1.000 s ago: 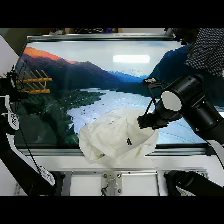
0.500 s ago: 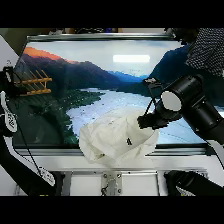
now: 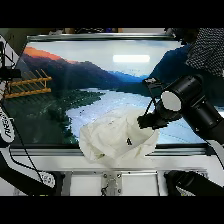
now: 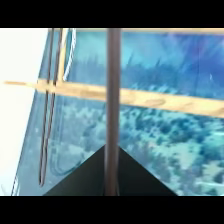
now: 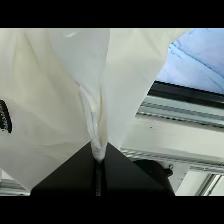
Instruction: Fold the clothes and pants, and hang the long-sleeved shirts on hangers.
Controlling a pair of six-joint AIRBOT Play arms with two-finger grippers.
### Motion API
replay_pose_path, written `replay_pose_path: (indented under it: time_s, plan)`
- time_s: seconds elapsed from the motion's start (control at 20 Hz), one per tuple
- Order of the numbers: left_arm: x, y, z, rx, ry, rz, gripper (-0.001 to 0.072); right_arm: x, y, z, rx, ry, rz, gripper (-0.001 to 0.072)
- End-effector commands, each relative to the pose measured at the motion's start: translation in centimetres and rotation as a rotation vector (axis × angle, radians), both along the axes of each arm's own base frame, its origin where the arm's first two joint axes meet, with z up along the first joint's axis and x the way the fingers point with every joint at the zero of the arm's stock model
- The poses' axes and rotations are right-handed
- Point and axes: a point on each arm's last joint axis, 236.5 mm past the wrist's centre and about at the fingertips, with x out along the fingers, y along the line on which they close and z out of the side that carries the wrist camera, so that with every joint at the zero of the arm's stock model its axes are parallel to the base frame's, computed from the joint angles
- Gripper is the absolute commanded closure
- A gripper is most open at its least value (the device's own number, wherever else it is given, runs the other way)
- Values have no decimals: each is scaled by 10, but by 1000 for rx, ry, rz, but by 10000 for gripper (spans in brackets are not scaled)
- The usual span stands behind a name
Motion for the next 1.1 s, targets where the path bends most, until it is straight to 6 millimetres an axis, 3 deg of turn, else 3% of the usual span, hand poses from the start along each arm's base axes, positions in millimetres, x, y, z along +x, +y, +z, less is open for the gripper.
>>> replay_pose_path:
  time_s: [0.0,0.1,0.3,0.4,0.55,0.65,0.7,0.75,0.85,0.95,1.05]
  plan:
    - [1,-27,49,27,-82,-47,702,0,0,0,-1,1,1,695]
    - [0,-50,69,22,-108,-81,702,0,0,0,-1,1,1,695]
    - [-9,-123,88,-4,-78,-183,701,0,0,0,-1,1,1,695]
    - [-15,-177,92,-79,-66,-282,701,0,0,0,-1,1,1,695]
    - [-29,-282,104,-280,-66,-610,701,0,0,0,-1,1,1,695]
    - [-55,-345,119,-391,-62,-880,701,0,0,0,-1,1,1,695]
    - [-70,-368,128,-430,-59,-993,701,0,0,0,-1,1,1,695]
    - [-87,-382,131,-466,-33,-1059,701,0,0,0,-1,1,1,695]
    - [-114,-385,129,-465,52,-1090,701,0,0,0,-1,1,1,695]
    - [-120,-390,137,-456,37,-1109,701,0,0,0,-1,1,1,695]
    - [-133,-390,133,-384,83,-1253,702,0,0,0,-1,1,1,695]
